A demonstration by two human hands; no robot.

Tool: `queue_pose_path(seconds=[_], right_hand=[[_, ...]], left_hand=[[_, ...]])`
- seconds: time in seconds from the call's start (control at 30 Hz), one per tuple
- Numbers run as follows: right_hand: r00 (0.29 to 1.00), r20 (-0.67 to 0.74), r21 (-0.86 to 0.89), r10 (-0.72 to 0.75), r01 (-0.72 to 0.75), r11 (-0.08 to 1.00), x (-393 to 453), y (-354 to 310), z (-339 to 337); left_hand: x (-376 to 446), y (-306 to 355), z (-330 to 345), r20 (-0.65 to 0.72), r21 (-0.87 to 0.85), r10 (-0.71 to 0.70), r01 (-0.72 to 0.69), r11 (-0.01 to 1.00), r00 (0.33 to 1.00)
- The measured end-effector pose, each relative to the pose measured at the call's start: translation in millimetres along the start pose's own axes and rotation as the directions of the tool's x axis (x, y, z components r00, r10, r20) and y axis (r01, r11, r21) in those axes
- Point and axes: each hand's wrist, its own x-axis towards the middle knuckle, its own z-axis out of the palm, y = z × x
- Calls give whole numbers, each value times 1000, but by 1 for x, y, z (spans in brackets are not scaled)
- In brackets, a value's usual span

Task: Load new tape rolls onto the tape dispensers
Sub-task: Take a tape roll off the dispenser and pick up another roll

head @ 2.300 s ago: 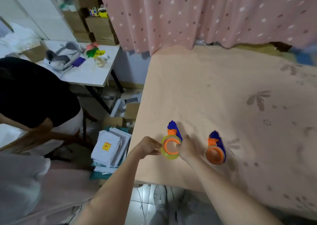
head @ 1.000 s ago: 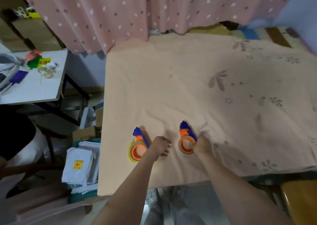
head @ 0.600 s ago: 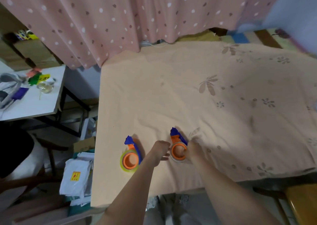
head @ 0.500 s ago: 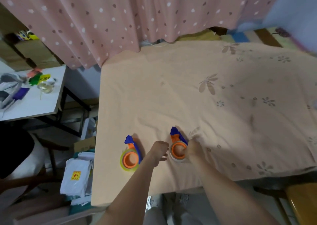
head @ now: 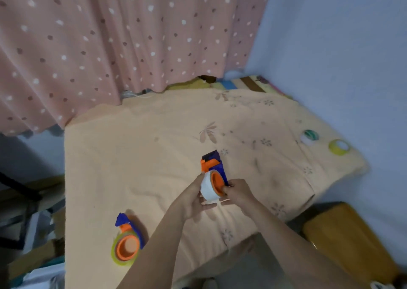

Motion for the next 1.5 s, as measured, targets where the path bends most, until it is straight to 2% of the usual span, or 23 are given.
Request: queue_pose_path(seconds=[0.2,0.4,0.6,0.77,0.93,1.1,1.3,1.4,1.5], right_hand=[[993,-110,-9,-43,42,999,-11,1,-55],[990,-137,20,-34,37,999,-6,13,-108],[982,-186,108,-38,59,992,8,42,-209],[970,-209,72,-127,145,987,23,61,-313],[963,-199,37,-182,193,981,31,70,-384],[953,-214,31,-215,227,973,57,70,-423],[944,-220,-9,-246,251,968,99,53,-452],[943,-211,-53,-256,250,967,119,32,-461],[936,-234,-153,-265,234,960,139,5,-471]], left_hand=[[5,3,57,86,136,14,-25,990,996],[28,-4,115,60,204,113,-123,971,992],[68,-29,211,79,193,111,-125,973,991],[96,-49,300,145,208,126,-154,966,981],[110,-54,368,156,224,105,-139,965,982],[134,-43,402,195,225,103,-147,963,975],[189,-19,412,197,152,71,-102,983,978],[213,-1,421,279,18,40,-47,999,959],[232,22,436,377,40,54,-74,996,925]])
